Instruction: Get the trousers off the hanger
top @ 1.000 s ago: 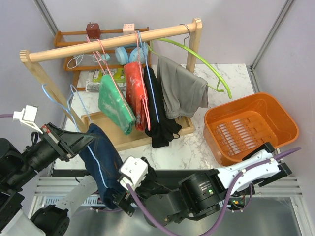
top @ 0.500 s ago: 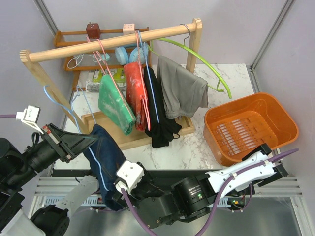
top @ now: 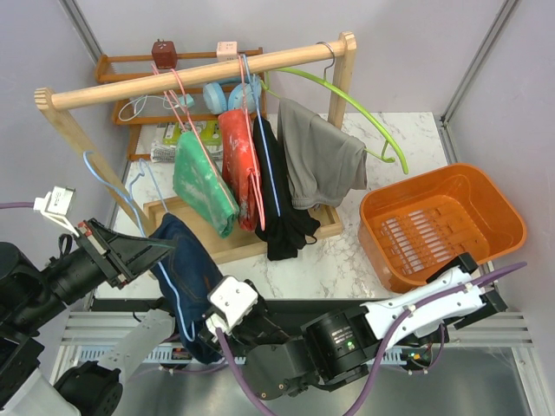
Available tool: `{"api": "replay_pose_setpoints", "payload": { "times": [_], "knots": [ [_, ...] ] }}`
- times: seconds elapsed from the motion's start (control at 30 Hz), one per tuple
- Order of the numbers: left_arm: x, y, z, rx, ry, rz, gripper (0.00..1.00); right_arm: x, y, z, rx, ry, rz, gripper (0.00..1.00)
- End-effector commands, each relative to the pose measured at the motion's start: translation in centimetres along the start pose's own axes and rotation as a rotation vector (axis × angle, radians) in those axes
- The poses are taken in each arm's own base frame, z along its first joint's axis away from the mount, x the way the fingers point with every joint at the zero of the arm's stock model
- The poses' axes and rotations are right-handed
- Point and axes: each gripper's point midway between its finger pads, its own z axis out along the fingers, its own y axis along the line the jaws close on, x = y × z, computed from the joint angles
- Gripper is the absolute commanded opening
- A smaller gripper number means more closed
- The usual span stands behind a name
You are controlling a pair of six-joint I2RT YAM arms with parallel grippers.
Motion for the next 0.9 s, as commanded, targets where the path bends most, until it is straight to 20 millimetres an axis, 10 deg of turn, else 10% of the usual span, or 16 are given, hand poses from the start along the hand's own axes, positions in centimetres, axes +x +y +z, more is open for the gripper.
{"api": "replay_pose_setpoints", "payload": {
  "times": [0.0, 0.3, 0.63, 0.87],
  "knots": [
    [0.6, -1.8, -0.7, 0.088, 0.026, -0.020, 0.02, -1.4, -0.7, 0.8, 0.080, -0.078, -0.020, 0.63],
    [1.1, -2.2, -1.2, 0.112, 0.042, -0.027, 0.02, -1.5, -1.7, 1.6, 0.184, -0.170, -0.014, 0.56],
    [1.5, -2.7, -2.0, 0.148, 0.037, -0.017, 0.02, -3.4, -2.0, 1.5, 0.185, -0.275, 0.014, 0.00],
    [2.6, -2.1, -2.4, 0.162, 0.061, -0.018, 0.02, -6.3, -1.8, 0.6, 0.187, -0.302, 0.060, 0.00]
  ]
}}
